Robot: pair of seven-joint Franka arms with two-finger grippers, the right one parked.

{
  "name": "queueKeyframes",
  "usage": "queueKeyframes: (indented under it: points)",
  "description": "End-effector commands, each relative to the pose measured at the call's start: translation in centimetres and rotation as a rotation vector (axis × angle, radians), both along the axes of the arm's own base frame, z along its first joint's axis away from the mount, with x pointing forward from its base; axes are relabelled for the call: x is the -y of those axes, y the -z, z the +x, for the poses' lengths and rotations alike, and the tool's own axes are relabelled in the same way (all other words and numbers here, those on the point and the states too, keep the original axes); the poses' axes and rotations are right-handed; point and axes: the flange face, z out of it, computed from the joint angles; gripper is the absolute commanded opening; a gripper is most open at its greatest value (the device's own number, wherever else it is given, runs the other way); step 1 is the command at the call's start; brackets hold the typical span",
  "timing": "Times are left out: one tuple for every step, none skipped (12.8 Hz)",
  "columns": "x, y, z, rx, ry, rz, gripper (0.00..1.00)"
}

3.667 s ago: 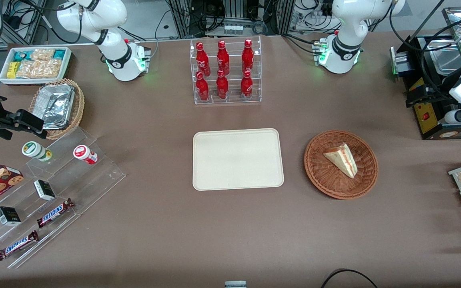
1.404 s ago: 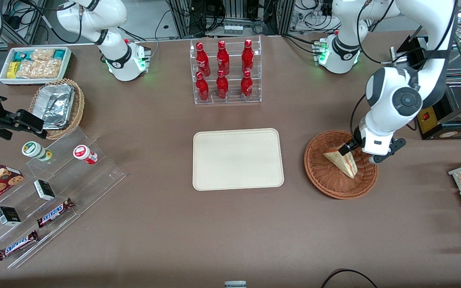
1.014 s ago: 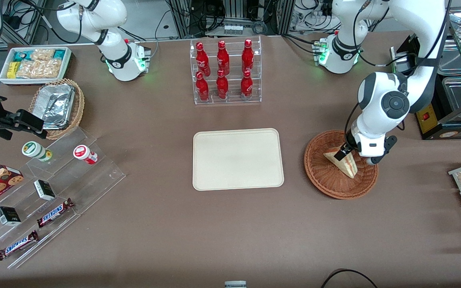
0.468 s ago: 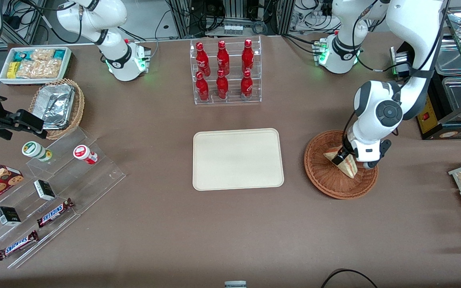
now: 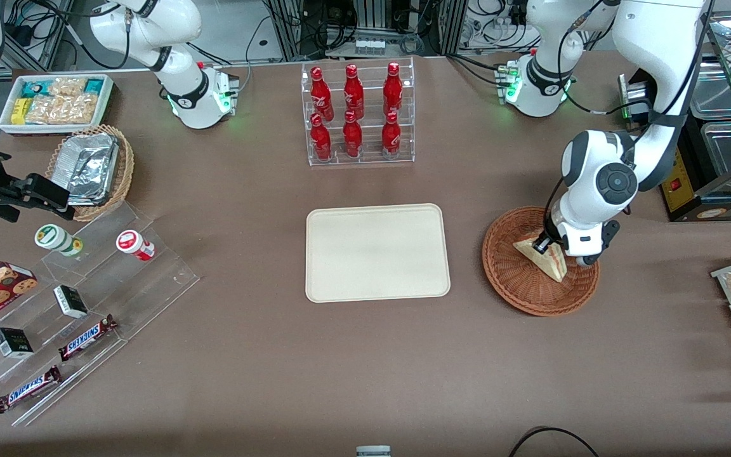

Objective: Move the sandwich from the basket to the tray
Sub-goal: 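Lower the left gripper and close it on the wrapped sandwich, then lift the sandwich and carry it with the left gripper over the cream tray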

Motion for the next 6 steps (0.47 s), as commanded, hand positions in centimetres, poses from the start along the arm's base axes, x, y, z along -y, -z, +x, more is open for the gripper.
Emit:
queueKeyframes:
  points:
    - [0.6,-2.8,-0.2,0.011,0.016,0.016,0.13]
    - [0.8,-3.9,0.1,0.002,0.045,0.018,0.12]
    - [1.1,-5.2,0.9,-0.005,0.066,0.018,0.12]
    - [2.1,-6.3,1.6,-0.025,0.073,0.019,0.12]
    - [3.0,-6.7,1.6,-0.055,0.111,0.022,0.12]
    - [4.0,-7.4,1.5,-0.084,0.171,0.022,0.12]
